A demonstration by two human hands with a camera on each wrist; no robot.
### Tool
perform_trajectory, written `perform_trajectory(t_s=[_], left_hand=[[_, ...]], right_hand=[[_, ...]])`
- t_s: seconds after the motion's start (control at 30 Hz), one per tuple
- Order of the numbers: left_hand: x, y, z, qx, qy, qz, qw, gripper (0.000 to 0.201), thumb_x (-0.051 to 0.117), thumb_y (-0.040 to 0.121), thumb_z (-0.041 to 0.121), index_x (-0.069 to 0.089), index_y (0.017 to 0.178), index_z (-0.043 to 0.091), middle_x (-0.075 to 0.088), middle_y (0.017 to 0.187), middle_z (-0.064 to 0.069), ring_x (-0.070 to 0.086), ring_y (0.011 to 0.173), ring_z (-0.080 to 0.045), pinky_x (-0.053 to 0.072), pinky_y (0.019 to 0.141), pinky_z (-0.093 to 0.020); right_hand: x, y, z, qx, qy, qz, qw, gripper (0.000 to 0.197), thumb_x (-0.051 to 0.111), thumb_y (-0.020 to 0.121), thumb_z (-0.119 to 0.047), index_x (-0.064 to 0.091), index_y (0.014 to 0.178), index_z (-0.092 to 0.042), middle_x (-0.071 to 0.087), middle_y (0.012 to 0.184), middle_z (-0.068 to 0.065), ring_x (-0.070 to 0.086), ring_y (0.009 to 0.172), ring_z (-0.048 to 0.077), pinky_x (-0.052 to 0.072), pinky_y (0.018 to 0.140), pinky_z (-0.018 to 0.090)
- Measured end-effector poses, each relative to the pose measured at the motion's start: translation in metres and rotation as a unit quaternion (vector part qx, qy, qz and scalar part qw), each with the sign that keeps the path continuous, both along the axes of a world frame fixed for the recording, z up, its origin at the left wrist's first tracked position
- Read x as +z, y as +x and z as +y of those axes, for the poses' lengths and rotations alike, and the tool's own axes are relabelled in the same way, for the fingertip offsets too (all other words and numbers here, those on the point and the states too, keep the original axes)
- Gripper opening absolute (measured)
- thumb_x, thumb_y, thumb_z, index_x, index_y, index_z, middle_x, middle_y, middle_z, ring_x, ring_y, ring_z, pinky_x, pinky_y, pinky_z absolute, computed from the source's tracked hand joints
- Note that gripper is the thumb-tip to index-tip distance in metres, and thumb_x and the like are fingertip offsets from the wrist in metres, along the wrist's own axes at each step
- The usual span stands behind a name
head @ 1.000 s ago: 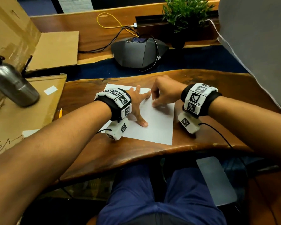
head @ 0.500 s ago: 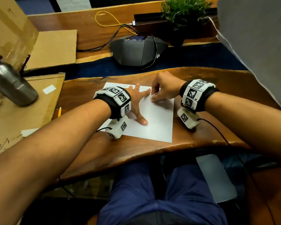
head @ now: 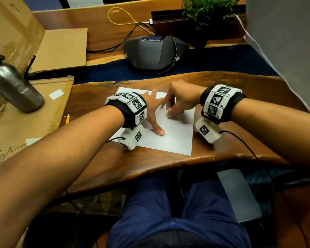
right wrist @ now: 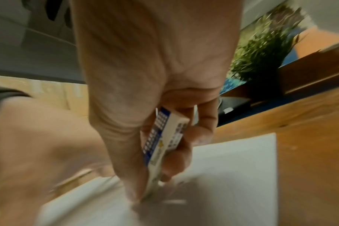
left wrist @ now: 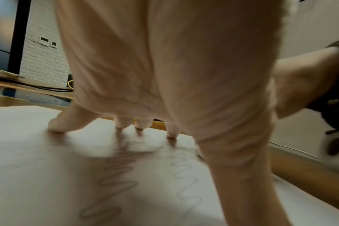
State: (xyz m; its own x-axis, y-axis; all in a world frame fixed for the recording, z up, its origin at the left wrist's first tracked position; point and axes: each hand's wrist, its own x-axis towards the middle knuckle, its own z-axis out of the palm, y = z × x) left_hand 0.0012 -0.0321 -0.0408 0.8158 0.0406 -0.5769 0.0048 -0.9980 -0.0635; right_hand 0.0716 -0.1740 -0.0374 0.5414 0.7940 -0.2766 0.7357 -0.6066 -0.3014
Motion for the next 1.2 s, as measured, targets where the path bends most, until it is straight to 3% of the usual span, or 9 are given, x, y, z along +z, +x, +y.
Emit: perform_trajectory(t_s=[0.13, 0.27, 0.43, 0.53, 0.6, 0.73, 0.87, 1.03, 1.2], left_hand=[[0.0, 0.001, 0.0, 0.01, -0.001, 0.006, 1.0, 0.142, 0.082, 0.049, 0.072, -0.012, 0.152, 0.046, -0.019, 0.164, -0.006, -0.009, 0.151, -0.036, 0.014, 0.116, -0.063], [0.001, -0.001, 0.0, -0.006, 0.005, 0.0, 1.0, 0.138, 0.081, 0.052, 0.073, -0.006, 0.155, 0.041, -0.02, 0.163, -0.009, -0.006, 0.151, -0.038, 0.015, 0.118, -0.06], [-0.001, 0.0, -0.001, -0.001, 0.005, 0.004, 1.0, 0.142, 0.08, 0.046, 0.076, -0.01, 0.152, 0.049, -0.018, 0.164, -0.008, -0.006, 0.151, -0.038, 0.018, 0.116, -0.063], [0.001, -0.002, -0.001, -0.001, 0.016, -0.002, 1.0, 0.137, 0.079, 0.052, 0.075, -0.006, 0.155, 0.043, -0.019, 0.164, -0.008, -0.004, 0.151, -0.037, 0.018, 0.117, -0.06], [0.001, -0.001, -0.001, 0.0, 0.013, 0.001, 1.0, 0.137, 0.079, 0.052, 0.075, -0.007, 0.154, 0.043, -0.02, 0.163, -0.008, -0.005, 0.151, -0.037, 0.016, 0.118, -0.06], [0.001, 0.0, -0.002, 0.01, 0.006, 0.011, 1.0, 0.14, 0.081, 0.05, 0.074, -0.013, 0.151, 0.049, -0.02, 0.164, -0.007, -0.008, 0.151, -0.036, 0.015, 0.116, -0.062], [0.003, -0.001, -0.004, 0.01, 0.018, 0.012, 1.0, 0.138, 0.08, 0.052, 0.073, -0.008, 0.154, 0.043, -0.021, 0.163, -0.007, -0.008, 0.151, -0.036, 0.015, 0.117, -0.06], [0.0, 0.0, -0.002, 0.016, -0.003, 0.011, 1.0, 0.143, 0.082, 0.048, 0.073, -0.015, 0.151, 0.048, -0.022, 0.163, -0.004, -0.011, 0.151, -0.034, 0.013, 0.117, -0.062], [0.002, 0.0, -0.003, 0.018, 0.011, 0.014, 1.0, 0.143, 0.081, 0.047, 0.074, -0.014, 0.151, 0.047, -0.022, 0.163, -0.005, -0.009, 0.151, -0.034, 0.014, 0.117, -0.061]], right_hand=[[-0.001, 0.014, -0.004, -0.085, 0.062, -0.078, 0.991, 0.015, 0.084, 0.076, -0.031, 0.075, 0.075, -0.018, 0.072, 0.076, -0.001, 0.064, 0.076, 0.017, 0.056, 0.063, 0.033], [-0.006, -0.012, 0.002, 0.008, 0.021, 0.011, 1.0, 0.016, 0.084, 0.078, -0.03, 0.075, 0.077, -0.017, 0.071, 0.075, -0.004, 0.064, 0.069, 0.011, 0.053, 0.061, 0.027], [-0.003, 0.006, -0.004, -0.057, 0.055, -0.077, 0.994, 0.017, 0.084, 0.076, -0.032, 0.074, 0.077, -0.018, 0.073, 0.081, 0.0, 0.065, 0.073, 0.017, 0.054, 0.062, 0.033], [-0.006, -0.009, 0.0, 0.008, 0.035, -0.009, 0.999, 0.017, 0.084, 0.076, -0.029, 0.07, 0.07, -0.022, 0.071, 0.076, -0.004, 0.064, 0.07, 0.013, 0.051, 0.06, 0.028], [-0.005, -0.008, 0.0, 0.004, 0.03, 0.012, 0.999, 0.016, 0.084, 0.077, -0.03, 0.071, 0.07, -0.024, 0.072, 0.076, -0.004, 0.064, 0.069, 0.012, 0.052, 0.062, 0.028], [-0.006, 0.008, -0.005, -0.066, 0.072, -0.088, 0.991, 0.018, 0.083, 0.077, -0.034, 0.072, 0.075, -0.02, 0.073, 0.08, 0.001, 0.061, 0.069, 0.014, 0.049, 0.057, 0.028], [-0.002, 0.0, -0.003, -0.004, 0.023, 0.031, 0.999, 0.016, 0.085, 0.076, -0.032, 0.075, 0.077, -0.02, 0.074, 0.079, -0.004, 0.066, 0.07, 0.013, 0.051, 0.061, 0.024], [-0.003, 0.012, -0.011, -0.063, 0.076, -0.067, 0.993, 0.018, 0.084, 0.078, -0.031, 0.076, 0.081, -0.014, 0.073, 0.083, 0.001, 0.064, 0.073, 0.015, 0.046, 0.056, 0.022], [0.001, -0.004, -0.011, -0.005, 0.025, 0.02, 0.999, 0.015, 0.085, 0.077, -0.03, 0.078, 0.079, -0.018, 0.072, 0.078, -0.008, 0.065, 0.071, 0.009, 0.048, 0.058, 0.019]])
